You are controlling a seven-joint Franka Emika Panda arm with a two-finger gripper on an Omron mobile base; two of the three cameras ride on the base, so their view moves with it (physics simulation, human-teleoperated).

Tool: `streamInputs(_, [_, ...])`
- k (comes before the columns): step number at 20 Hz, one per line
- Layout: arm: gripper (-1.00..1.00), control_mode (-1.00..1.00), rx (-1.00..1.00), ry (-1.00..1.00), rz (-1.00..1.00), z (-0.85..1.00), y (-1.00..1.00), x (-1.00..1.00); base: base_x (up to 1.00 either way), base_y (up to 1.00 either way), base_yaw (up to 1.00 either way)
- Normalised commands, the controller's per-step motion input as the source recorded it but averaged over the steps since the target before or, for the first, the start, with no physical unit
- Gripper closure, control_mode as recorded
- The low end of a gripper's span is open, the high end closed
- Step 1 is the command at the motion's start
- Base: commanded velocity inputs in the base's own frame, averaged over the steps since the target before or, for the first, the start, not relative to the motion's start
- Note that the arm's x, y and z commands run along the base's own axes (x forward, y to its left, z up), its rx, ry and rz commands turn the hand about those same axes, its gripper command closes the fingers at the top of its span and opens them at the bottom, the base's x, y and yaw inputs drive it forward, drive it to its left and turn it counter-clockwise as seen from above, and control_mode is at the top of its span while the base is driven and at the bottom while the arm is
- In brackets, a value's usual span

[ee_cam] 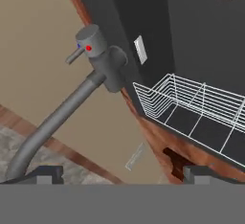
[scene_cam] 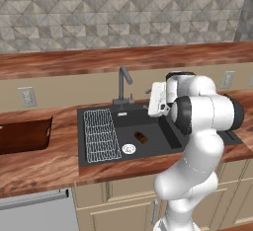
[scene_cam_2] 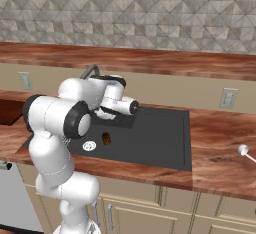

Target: Pick up all produce items and place them in the sink. Turn on the sink faucet to wash them. Then turn the sink off and put them in the tray.

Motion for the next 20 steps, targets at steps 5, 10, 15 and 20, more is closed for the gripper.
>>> streamInputs(5, [-1.00, -1.00, 0.53, 0.16, -0.05, -0.30, 0.00, 0.44, 0.00, 0.00, 0.00])
streamInputs(10, [-1.00, -1.00, 0.51, 0.10, -0.04, -0.05, 0.00, 0.42, 0.00, 0.00, 0.00])
streamInputs(15, [-1.00, -1.00, 0.21, 0.03, -0.10, -0.22, 0.01, 0.48, 0.00, 0.00, 0.00])
streamInputs(20, [-1.00, -1.00, 0.00, 0.00, -0.05, -0.19, 0.09, 0.48, 0.00, 0.00, 0.00])
